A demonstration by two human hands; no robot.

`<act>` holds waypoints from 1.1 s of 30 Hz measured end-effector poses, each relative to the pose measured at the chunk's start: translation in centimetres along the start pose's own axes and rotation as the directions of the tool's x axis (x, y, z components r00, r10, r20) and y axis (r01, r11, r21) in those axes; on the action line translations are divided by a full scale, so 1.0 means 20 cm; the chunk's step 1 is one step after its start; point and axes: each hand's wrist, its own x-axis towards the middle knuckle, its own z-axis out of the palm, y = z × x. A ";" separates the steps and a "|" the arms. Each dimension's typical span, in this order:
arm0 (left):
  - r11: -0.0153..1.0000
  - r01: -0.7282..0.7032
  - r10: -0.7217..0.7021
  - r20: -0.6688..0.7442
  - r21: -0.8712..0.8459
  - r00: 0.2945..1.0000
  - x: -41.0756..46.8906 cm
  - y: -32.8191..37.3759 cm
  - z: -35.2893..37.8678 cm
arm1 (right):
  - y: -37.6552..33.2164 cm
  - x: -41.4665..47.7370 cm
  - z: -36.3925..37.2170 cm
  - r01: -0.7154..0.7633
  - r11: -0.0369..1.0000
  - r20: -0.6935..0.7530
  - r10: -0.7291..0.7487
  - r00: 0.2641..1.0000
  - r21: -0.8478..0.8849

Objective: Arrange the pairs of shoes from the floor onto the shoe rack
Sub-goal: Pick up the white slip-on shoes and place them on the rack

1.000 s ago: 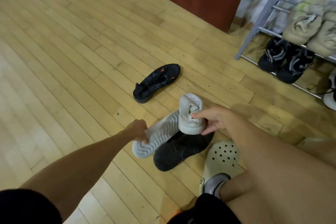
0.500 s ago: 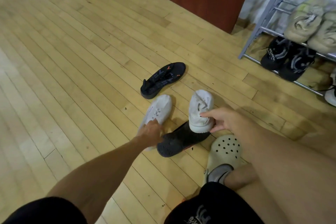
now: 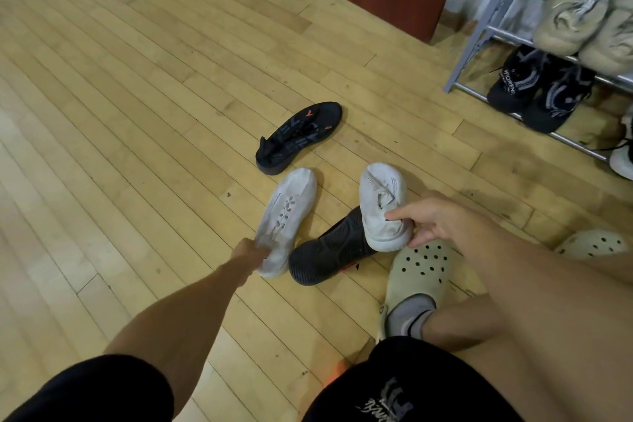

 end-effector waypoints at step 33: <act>0.872 -0.304 0.400 0.199 -0.384 0.894 -0.61 0.63 -0.49 | -0.46 -0.58 -0.04 0.304 0.953 -0.172 -0.299 0.939 0.005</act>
